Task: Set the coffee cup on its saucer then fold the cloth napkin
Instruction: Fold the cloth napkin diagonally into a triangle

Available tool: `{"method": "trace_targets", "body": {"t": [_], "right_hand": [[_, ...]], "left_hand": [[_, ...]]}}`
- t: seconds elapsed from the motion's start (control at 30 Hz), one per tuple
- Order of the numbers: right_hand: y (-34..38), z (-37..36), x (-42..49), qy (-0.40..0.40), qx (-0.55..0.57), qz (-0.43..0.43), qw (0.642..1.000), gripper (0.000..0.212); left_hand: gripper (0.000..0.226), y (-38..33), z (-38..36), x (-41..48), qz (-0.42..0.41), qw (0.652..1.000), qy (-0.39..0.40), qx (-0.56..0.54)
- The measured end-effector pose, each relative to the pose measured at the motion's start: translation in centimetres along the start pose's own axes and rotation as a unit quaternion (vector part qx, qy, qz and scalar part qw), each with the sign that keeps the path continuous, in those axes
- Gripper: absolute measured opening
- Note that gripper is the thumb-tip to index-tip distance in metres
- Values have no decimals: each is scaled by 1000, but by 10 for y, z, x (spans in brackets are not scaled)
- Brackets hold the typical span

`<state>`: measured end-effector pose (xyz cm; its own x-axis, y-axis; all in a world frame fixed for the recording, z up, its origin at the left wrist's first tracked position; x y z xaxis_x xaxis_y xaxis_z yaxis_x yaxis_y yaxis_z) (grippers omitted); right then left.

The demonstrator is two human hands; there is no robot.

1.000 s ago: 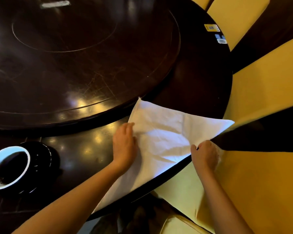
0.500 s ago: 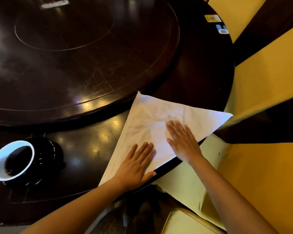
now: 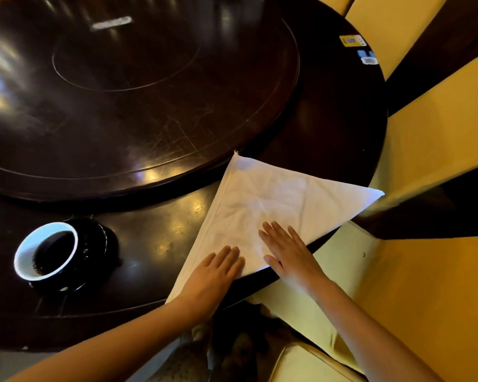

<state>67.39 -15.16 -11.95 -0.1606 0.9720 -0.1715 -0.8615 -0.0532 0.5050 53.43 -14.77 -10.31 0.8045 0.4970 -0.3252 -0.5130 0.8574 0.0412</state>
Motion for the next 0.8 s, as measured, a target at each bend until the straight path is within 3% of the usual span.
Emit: {"method": "trace_targets", "body": {"t": [0.1, 0.2, 0.27, 0.4, 0.5, 0.57, 0.63, 0.73, 0.8], "right_hand": [[-9, 0, -15, -31, 39, 1, 999, 62], [-9, 10, -18, -53, 152, 19, 987, 67], [-13, 17, -16, -91, 217, 6, 972, 60], [-23, 23, -17, -188, 273, -45, 942, 33], [-22, 28, -21, -232, 218, -84, 944, 32], [-24, 33, -26, -262, 184, -133, 938, 32], [-31, 34, -30, -280, 185, -200, 921, 22], [-35, 28, -33, -265, 192, -259, 909, 17], [-36, 26, -33, -255, 207, -268, 906, 17]], "left_hand": [[49, 17, 17, 8, 21, 999, 10, -36], [29, 56, 41, 29, 75, 996, 29, -45], [27, 79, 60, 48, 90, 995, 29, -38], [33, 85, 96, 92, 36, 999, 32, -4], [36, 77, 123, 115, 29, 993, -61, 96], [38, 73, 135, 114, 52, 978, -183, 91], [41, 67, 127, 100, 69, 967, -243, 44], [39, 68, 94, 68, 133, 956, -258, -38], [35, 90, 63, 43, 239, 933, -225, -149]]}}
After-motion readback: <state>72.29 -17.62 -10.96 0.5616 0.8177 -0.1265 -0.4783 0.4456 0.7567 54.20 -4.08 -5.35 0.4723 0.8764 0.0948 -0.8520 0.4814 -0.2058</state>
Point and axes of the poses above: each hand's wrist, its own x-axis towards the middle knuckle, its own z-axis out of the back of the hand, y = z × x, the point moved 9 cm from there along x, towards the middle knuckle, and after that the axes turned 14 degrees about x, right-handed, at the moved point
